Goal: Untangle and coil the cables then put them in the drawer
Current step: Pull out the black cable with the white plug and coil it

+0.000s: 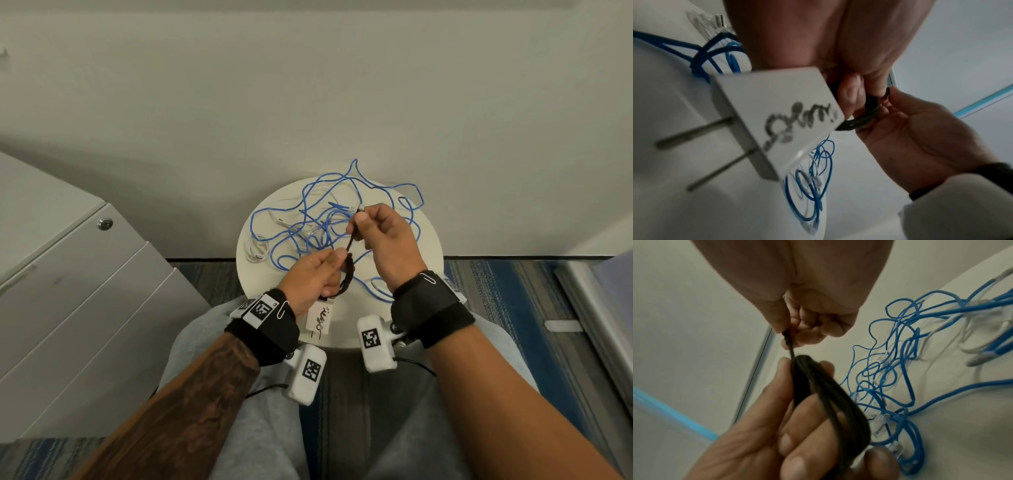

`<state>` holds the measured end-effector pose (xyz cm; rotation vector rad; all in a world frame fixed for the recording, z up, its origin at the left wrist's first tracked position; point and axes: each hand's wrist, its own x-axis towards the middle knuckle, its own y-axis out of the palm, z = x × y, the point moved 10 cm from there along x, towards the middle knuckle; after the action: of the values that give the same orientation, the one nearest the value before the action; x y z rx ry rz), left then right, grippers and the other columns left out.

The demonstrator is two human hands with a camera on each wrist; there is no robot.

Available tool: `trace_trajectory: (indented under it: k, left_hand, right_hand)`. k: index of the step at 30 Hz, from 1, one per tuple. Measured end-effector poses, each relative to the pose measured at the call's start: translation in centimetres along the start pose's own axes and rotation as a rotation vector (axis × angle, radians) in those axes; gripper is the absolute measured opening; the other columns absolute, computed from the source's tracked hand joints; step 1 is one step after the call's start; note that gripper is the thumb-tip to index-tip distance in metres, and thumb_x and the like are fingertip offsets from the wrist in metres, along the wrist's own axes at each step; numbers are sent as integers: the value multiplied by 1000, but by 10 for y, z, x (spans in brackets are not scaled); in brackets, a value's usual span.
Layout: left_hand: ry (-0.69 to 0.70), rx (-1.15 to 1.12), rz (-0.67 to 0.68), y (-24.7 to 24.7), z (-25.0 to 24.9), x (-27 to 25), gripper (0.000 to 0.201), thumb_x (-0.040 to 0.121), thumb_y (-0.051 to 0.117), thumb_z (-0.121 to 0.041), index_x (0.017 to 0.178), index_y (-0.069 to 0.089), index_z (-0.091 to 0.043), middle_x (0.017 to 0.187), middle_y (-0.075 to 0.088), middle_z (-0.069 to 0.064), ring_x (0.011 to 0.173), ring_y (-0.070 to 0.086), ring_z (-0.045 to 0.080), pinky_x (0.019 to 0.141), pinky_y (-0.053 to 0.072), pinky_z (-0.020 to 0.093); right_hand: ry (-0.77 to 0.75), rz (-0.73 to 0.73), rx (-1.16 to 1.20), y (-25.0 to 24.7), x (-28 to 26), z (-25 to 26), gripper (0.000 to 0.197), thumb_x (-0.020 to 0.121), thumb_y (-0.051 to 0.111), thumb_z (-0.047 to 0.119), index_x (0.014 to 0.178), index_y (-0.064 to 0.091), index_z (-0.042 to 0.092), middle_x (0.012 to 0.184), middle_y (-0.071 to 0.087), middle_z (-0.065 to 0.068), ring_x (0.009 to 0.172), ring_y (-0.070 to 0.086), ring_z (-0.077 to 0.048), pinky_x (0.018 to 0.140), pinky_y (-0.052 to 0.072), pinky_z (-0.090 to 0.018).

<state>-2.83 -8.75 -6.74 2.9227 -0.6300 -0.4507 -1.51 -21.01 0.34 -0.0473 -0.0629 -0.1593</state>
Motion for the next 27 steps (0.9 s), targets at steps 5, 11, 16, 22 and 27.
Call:
trace_trajectory:
  k: [5, 11, 16, 22, 27]
  left_hand:
    - [26, -128, -1, -2, -7, 0, 12, 103, 41, -9, 101, 53, -9, 58, 35, -6, 52, 33, 8, 53, 36, 17]
    - [100, -316, -120, -31, -13, 1, 12, 97, 53, -11, 97, 64, -13, 78, 64, 4, 72, 61, 21, 65, 56, 37]
    - [119, -372, -179, -39, -17, 3, 15, 96, 53, -6, 107, 64, -7, 81, 68, 8, 73, 66, 20, 67, 58, 40]
    - [103, -296, -260, -48, -11, 0, 20, 93, 60, -7, 111, 67, -7, 112, 67, 23, 99, 65, 32, 85, 56, 48]
    - [102, -156, -261, -49, -10, 0, 22, 95, 59, -14, 115, 68, -14, 110, 71, 14, 101, 69, 30, 76, 58, 43]
  right_hand:
    - [32, -118, 95, -12, 3, -10, 10, 102, 52, 13, 100, 58, 7, 81, 69, 3, 67, 56, -9, 69, 49, -28]
    - [36, 33, 48, -7, 4, -15, 12, 97, 59, 2, 106, 61, 8, 89, 64, -9, 74, 64, -15, 73, 54, -29]
    - [89, 143, -56, 27, -6, -35, 12, 97, 57, 0, 96, 63, 10, 87, 63, -11, 76, 61, -18, 73, 53, -32]
    - [212, 141, 18, 33, -12, -46, 9, 99, 56, 11, 97, 64, 12, 82, 68, -4, 76, 63, -15, 75, 52, -30]
    - [213, 171, 116, 38, -15, -41, 23, 96, 65, 15, 114, 53, 9, 86, 70, -12, 80, 67, -21, 81, 55, -36]
